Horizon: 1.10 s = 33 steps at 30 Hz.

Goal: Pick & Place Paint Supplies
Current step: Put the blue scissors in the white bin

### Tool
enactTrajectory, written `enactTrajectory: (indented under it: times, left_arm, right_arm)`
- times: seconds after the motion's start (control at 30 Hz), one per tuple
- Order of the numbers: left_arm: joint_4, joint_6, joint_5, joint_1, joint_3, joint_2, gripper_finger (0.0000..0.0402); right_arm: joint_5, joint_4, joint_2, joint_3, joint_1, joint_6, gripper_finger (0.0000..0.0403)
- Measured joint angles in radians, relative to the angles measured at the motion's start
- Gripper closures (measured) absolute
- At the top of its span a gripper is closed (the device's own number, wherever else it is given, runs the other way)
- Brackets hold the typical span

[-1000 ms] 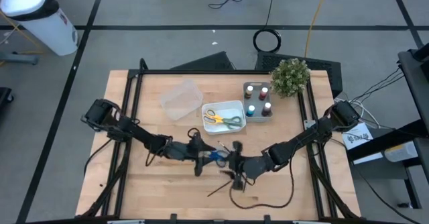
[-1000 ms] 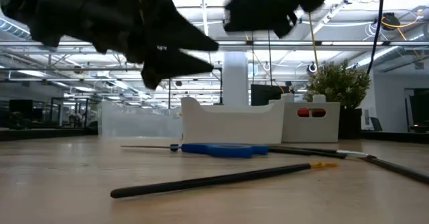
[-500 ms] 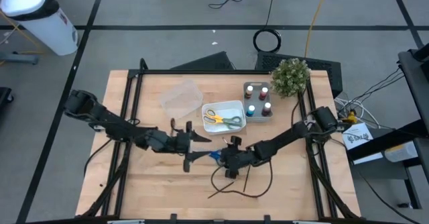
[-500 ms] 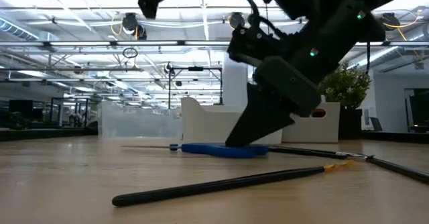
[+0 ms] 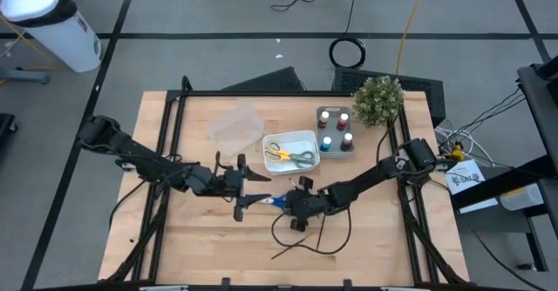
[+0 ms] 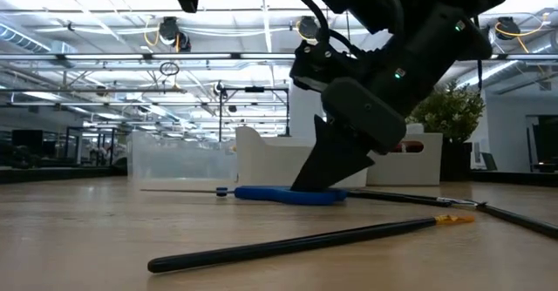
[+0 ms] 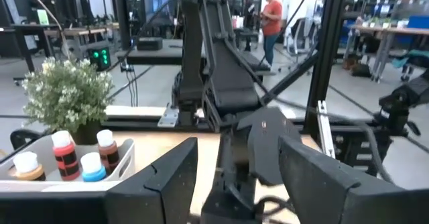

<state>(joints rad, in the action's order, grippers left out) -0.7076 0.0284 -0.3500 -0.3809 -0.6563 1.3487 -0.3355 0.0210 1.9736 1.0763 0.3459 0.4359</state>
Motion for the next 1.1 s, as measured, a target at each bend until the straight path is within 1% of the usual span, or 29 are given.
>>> enactTrajectory:
  times: [0.03, 0.17, 0.3, 0.4, 0.47, 0.7, 0.83, 0.93, 1.1]
  left_arm:
    - [0.005, 0.000, 0.000, 0.000, 0.000, 0.000, 0.0188]
    - [0.010, 0.002, 0.000, 0.000, 0.000, 0.000, 0.0188]
    - [0.010, 0.009, 0.000, -0.001, 0.000, 0.000, 0.0188]
    - [0.010, 0.028, 0.000, -0.001, 0.000, 0.000, 0.0188]
    - [0.010, 0.033, 0.000, -0.001, 0.000, 0.000, 0.0188]
    - [0.004, 0.038, 0.000, -0.001, 0.000, 0.000, 0.0188]
    - [0.006, 0.064, 0.002, -0.003, 0.000, 0.000, 0.0188]
    - [0.003, 0.069, 0.008, -0.012, 0.000, 0.000, 0.0188]
    - [0.000, 0.048, 0.008, -0.030, 0.000, 0.000, 0.0188]
  right_arm:
    - [0.005, -0.006, 0.000, 0.000, -0.002, -0.002, 0.0335]
    - [0.046, -0.026, 0.000, -0.001, -0.014, 0.000, 0.0335]
    - [0.041, -0.029, 0.001, -0.001, -0.019, 0.012, 0.0335]
    - [0.028, 0.020, -0.017, -0.004, -0.016, -0.014, 0.0335]
    - [0.043, 0.044, -0.037, -0.007, -0.013, -0.030, 0.0335]
    - [0.027, 0.093, -0.122, -0.005, -0.008, -0.080, 0.0335]
    - [0.022, 0.073, -0.156, -0.008, -0.008, -0.102, 0.0335]
    - [-0.009, 0.048, -0.205, -0.007, -0.015, -0.122, 0.0335]
    - [-0.030, -0.008, -0.298, -0.006, -0.050, -0.167, 0.0335]
